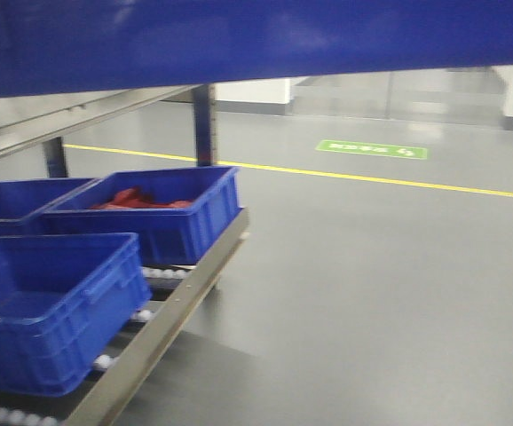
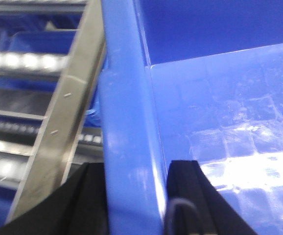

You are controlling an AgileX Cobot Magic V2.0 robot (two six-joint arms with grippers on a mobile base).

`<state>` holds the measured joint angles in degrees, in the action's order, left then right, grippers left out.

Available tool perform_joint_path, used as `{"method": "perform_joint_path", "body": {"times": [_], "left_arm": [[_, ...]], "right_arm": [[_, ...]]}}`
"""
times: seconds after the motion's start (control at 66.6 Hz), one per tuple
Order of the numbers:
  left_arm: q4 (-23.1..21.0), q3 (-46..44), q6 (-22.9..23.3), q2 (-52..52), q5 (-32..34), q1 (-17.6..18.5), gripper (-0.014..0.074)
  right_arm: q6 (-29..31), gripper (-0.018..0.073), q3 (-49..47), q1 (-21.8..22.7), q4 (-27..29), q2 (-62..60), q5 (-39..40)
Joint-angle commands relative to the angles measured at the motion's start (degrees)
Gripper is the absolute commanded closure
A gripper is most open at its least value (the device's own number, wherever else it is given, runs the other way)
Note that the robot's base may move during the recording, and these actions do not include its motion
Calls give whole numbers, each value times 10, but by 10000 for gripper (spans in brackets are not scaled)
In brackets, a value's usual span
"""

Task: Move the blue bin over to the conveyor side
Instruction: 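Hold the bin with both grippers while driving away from the rack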

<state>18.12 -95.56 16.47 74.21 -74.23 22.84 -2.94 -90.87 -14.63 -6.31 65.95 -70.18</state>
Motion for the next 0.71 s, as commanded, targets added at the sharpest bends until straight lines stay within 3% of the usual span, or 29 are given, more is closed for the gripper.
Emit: {"method": "perform_joint_path", "body": {"times": [0.0,0.69], "left_arm": [[6,-6,-10,-9,43,5,612],[6,-6,-10,-9,43,5,612]], "right_arm": [[9,634,-9,1,-2,-13,63],[9,634,-9,1,-2,-13,63]]}}
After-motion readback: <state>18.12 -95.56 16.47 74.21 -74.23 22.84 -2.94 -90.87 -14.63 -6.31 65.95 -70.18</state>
